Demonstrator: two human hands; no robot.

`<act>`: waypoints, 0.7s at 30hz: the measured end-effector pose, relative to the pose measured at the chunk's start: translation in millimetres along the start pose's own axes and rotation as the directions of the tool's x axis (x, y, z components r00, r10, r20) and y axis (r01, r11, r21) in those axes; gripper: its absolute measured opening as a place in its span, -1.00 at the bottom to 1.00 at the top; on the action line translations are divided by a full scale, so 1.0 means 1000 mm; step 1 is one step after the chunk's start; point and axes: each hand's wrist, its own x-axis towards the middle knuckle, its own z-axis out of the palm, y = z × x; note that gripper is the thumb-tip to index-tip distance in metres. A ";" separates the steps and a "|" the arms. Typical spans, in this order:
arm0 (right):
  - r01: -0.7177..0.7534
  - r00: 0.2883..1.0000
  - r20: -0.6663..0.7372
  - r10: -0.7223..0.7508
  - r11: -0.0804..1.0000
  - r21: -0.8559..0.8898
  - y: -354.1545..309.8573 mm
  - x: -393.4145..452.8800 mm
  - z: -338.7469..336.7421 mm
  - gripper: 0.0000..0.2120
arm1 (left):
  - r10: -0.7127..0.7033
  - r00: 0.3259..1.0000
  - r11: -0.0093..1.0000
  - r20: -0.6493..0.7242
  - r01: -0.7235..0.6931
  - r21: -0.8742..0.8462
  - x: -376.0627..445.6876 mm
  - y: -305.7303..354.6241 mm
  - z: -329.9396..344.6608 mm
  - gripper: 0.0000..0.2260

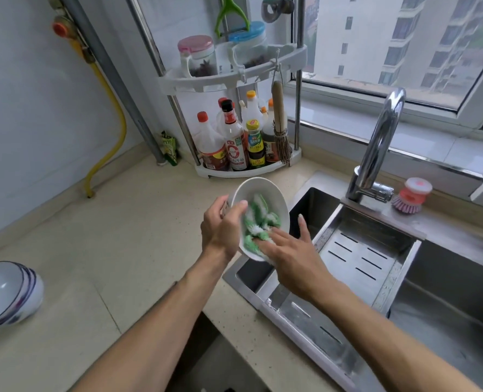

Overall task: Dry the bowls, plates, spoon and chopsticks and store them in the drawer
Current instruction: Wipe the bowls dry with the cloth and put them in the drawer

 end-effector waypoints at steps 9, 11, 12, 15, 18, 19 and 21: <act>-0.132 0.967 0.241 0.080 0.969 0.209 -0.031 0.001 -0.015 -0.30 | -0.009 0.999 0.996 -0.038 0.013 0.090 -0.003 0.003 -0.003 -0.79; -0.049 0.956 0.288 0.048 0.999 -0.004 -0.013 0.001 -0.018 -0.27 | -0.004 1.000 0.990 -0.008 0.005 0.140 -0.002 0.004 -0.007 -0.80; -0.069 0.952 0.296 0.074 0.997 -0.027 -0.014 0.002 -0.017 -0.28 | -0.003 1.000 0.989 -0.030 0.008 0.148 -0.003 0.004 -0.006 -0.80; -0.240 0.932 0.326 0.157 0.942 0.233 -0.047 0.006 -0.016 -0.33 | -0.015 0.992 0.994 -0.125 0.028 0.102 -0.003 0.005 0.001 -0.85; -0.193 0.957 0.273 0.102 0.923 0.333 -0.051 -0.005 -0.007 -0.36 | -0.027 0.999 0.990 -0.032 0.031 0.140 0.000 0.003 -0.006 -0.83; -0.112 0.974 0.221 0.054 0.959 0.259 -0.040 -0.011 -0.003 -0.39 | -0.044 0.999 0.984 0.028 0.038 0.171 0.003 0.004 -0.012 -0.80; 0.076 0.985 0.151 -0.079 0.997 0.022 -0.013 -0.019 0.003 -0.41 | -0.100 0.981 0.969 0.167 0.058 0.240 0.011 0.008 -0.025 -0.80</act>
